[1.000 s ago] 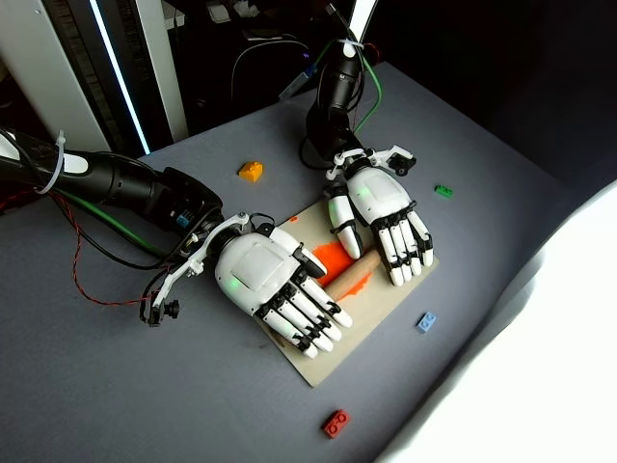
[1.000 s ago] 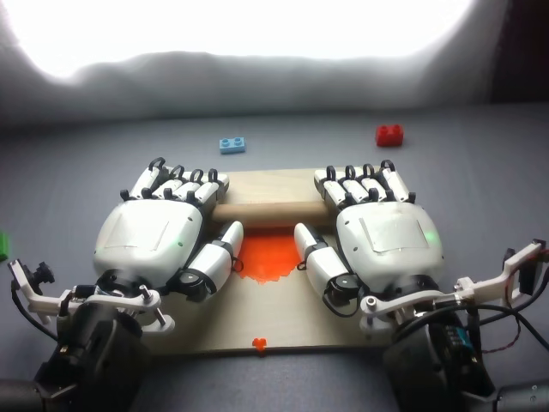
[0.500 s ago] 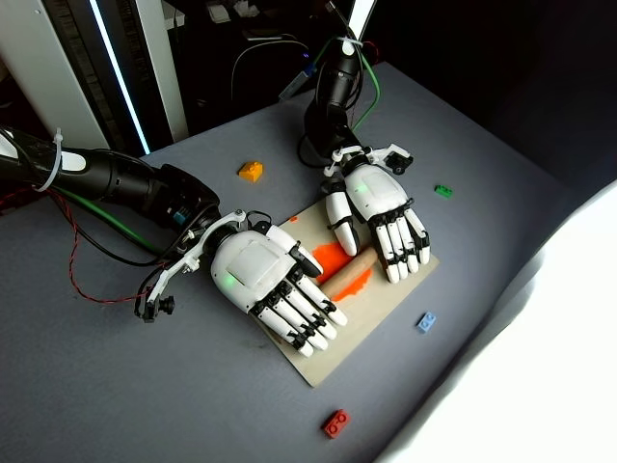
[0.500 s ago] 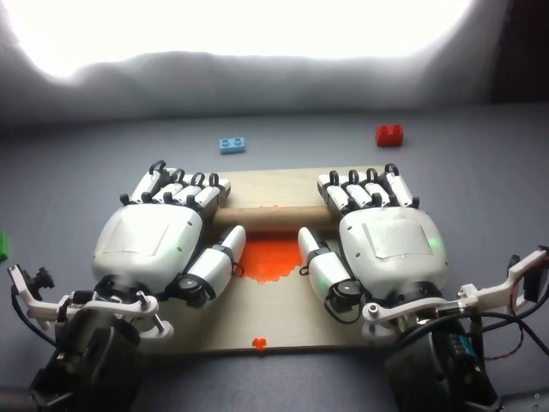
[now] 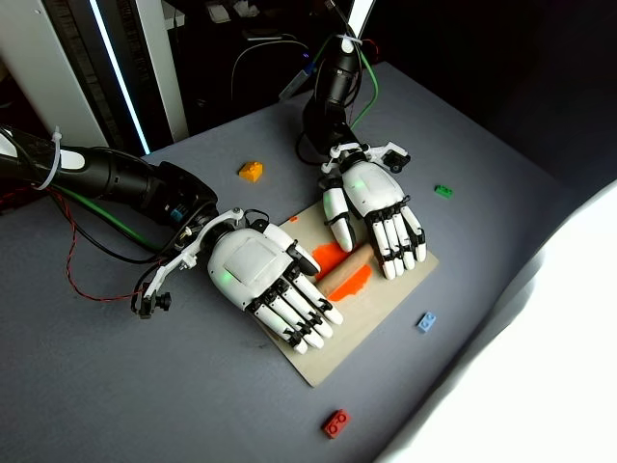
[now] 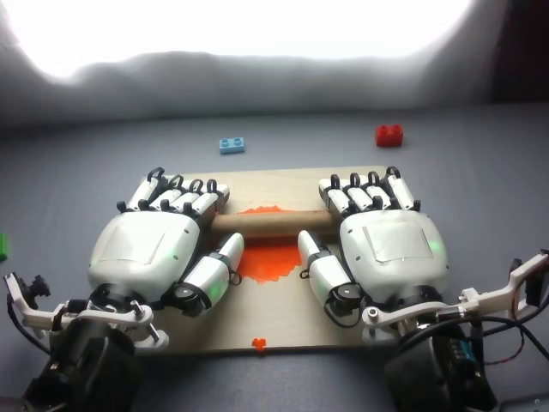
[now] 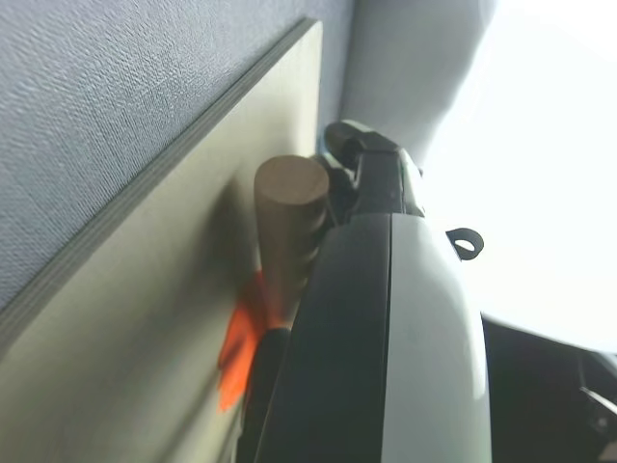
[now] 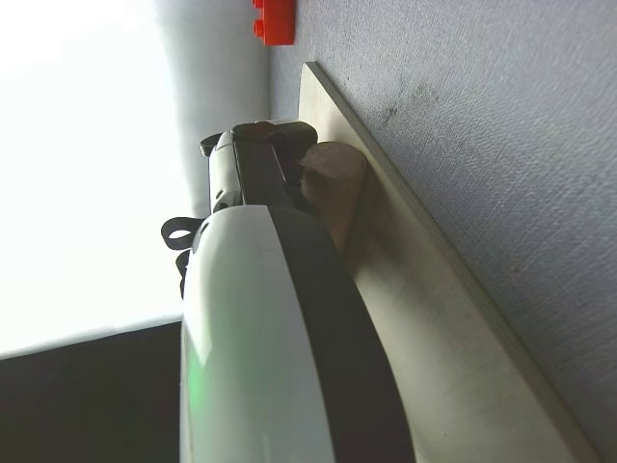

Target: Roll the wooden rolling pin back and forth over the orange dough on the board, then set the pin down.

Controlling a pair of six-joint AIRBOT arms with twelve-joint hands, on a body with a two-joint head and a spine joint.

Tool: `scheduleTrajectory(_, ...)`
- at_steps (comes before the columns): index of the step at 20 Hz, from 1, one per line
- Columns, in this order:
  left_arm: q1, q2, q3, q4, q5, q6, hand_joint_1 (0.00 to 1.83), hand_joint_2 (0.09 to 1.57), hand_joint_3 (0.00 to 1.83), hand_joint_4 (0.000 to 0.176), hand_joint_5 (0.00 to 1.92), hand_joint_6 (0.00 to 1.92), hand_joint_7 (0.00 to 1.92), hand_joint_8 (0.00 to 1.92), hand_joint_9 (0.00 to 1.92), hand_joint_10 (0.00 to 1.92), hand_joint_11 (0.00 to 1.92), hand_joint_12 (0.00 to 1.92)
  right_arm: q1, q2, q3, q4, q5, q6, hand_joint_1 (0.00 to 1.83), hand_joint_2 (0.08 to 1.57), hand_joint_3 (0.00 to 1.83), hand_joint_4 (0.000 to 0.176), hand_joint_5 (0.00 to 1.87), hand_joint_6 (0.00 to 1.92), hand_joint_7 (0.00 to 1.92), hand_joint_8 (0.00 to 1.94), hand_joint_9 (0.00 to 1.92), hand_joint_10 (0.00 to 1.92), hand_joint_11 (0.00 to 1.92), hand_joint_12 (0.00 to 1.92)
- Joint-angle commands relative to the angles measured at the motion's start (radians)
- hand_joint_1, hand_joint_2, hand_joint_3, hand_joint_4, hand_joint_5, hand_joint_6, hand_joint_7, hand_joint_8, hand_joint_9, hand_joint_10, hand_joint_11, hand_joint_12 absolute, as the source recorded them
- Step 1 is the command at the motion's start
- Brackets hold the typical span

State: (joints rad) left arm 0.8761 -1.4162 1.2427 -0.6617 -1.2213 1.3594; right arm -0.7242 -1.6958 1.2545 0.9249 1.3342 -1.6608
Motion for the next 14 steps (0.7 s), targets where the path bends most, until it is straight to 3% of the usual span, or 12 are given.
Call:
scheduleTrajectory(1, 0.008, 0.008, -0.005, 0.034, -0.067, -0.001, 0.00, 1.57, 0.09, 0.000, 0.41, 0.00, 0.49, 0.00, 0.38, 0.01, 0.00, 0.66, -0.011, 0.001, -0.004, -0.029, 0.044, -0.002, 0.00, 1.57, 0.01, 0.000, 0.36, 0.00, 0.42, 0.00, 0.40, 0.01, 0.00, 0.95)
scheduleTrajectory(14, 0.027, 0.031, -0.036, 0.034, -0.052, -0.005, 0.00, 1.57, 0.09, 0.000, 0.42, 0.01, 0.50, 0.01, 0.39, 0.01, 0.00, 0.70, -0.024, 0.004, -0.031, -0.029, 0.079, -0.037, 0.00, 1.57, 0.02, 0.000, 0.35, 0.00, 0.41, 0.00, 0.40, 0.00, 0.00, 0.93)
